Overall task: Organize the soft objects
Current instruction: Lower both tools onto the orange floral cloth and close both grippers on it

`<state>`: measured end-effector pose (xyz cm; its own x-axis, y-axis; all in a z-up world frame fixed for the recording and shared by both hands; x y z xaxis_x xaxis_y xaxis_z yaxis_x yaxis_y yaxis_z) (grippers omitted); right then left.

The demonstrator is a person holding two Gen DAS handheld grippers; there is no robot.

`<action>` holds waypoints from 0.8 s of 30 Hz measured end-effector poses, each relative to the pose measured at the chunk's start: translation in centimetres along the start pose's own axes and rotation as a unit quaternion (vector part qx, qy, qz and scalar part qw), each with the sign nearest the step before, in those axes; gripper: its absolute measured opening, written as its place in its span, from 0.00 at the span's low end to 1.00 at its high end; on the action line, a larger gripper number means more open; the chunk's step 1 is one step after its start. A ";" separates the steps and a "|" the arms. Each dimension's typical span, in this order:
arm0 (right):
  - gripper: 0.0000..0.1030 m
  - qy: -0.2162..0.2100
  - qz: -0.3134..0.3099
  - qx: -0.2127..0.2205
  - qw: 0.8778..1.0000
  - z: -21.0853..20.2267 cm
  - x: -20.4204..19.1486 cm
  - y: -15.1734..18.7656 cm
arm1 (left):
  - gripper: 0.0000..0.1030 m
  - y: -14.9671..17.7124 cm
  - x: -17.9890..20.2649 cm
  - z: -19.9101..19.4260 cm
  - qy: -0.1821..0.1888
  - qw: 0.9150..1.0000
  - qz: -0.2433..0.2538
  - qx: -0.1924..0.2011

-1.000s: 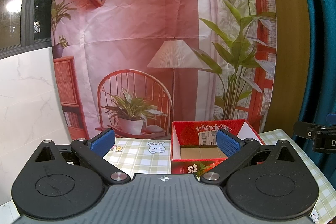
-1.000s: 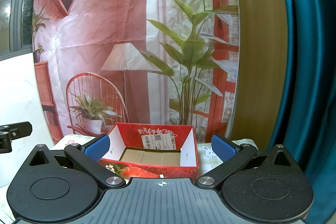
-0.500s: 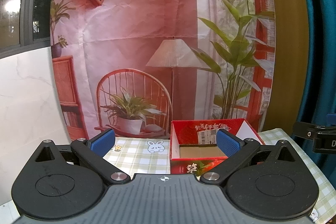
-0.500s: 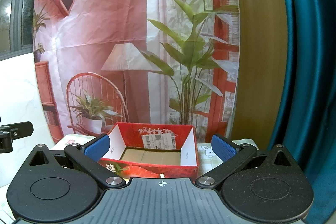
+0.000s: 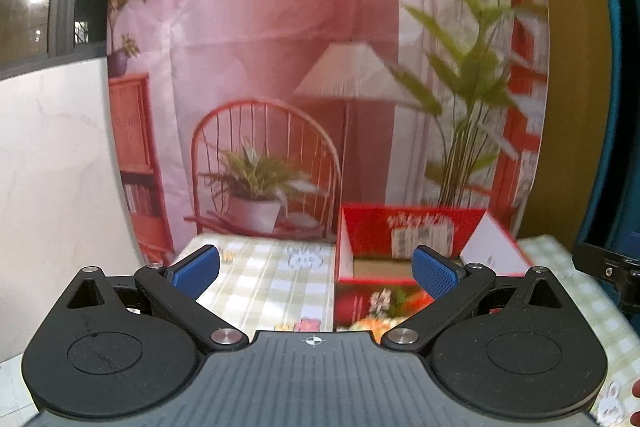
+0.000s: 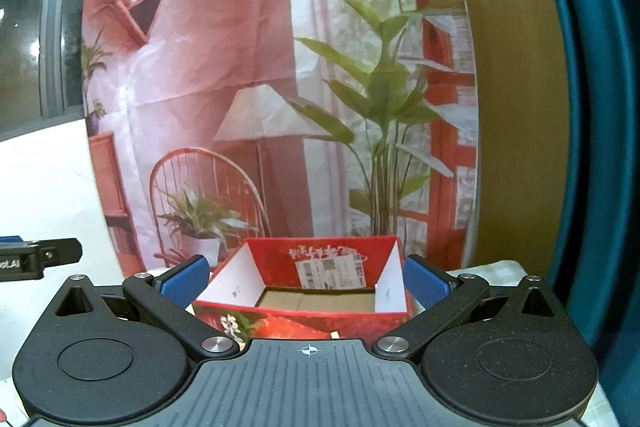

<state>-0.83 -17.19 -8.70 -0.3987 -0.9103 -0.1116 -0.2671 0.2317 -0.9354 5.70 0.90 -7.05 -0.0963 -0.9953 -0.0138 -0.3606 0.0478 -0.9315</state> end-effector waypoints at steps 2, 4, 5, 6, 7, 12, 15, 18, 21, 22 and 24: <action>1.00 0.003 -0.005 -0.012 1.000 1.0 -0.2 0.9 | 1.00 0.6 -0.1 1.3 0.002 1.000 0.009 0.003; 1.00 0.008 -0.010 -0.027 1.000 2.2 -0.3 2.0 | 1.00 1.1 -0.8 2.3 -0.006 0.999 0.038 0.027; 1.00 0.010 -0.011 -0.034 0.999 2.8 -0.4 2.5 | 1.00 1.4 -1.1 2.9 -0.010 0.998 0.047 0.029; 1.00 0.010 -0.012 -0.041 0.999 3.2 -0.5 3.1 | 1.00 1.7 -1.2 3.4 -0.013 0.998 0.053 0.028; 1.00 0.009 -0.013 -0.050 0.999 3.8 -0.5 3.6 | 1.00 2.0 -1.2 4.0 -0.011 0.999 0.050 0.020; 1.00 -0.003 -0.017 -0.099 0.995 6.1 -0.9 6.2 | 0.99 3.6 -2.0 6.5 -0.005 0.998 0.059 -0.014; 1.00 0.007 -0.009 -0.117 0.993 7.4 -0.8 7.5 | 0.98 4.5 -2.3 8.0 0.000 0.997 0.060 -0.044; 1.00 0.001 0.004 -0.126 0.992 8.5 -0.1 8.6 | 0.89 5.4 -2.7 9.2 0.008 0.996 0.058 -0.073; 0.96 0.004 -0.003 -0.140 0.990 9.5 0.0 9.8 | 0.84 6.4 -3.1 10.1 0.017 0.994 0.048 -0.098; 0.93 0.002 -0.007 -0.144 0.990 9.8 -0.1 10.2 | 0.83 6.8 -3.2 10.2 0.019 0.993 0.045 -0.108; 0.82 -0.002 -0.014 -0.151 0.988 10.1 -0.2 10.8 | 0.79 7.8 -3.2 10.4 0.026 0.990 0.039 -0.133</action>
<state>5.26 -18.01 -22.16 -0.3849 -0.9187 -0.0885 -0.5279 0.2978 -0.7954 12.82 3.61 -18.07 -0.1788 -0.9823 -0.0562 -0.5808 0.1515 -0.7998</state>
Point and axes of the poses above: each gripper's, at about its wrist camera, not at the fingertips, and z roughly the way its jaws point, x to its right, y to its underside, the point moved 3 cm from there along z, roughly the way its jaws point, and after that the axes turned 7 degrees about y, right-handed, at the moved point
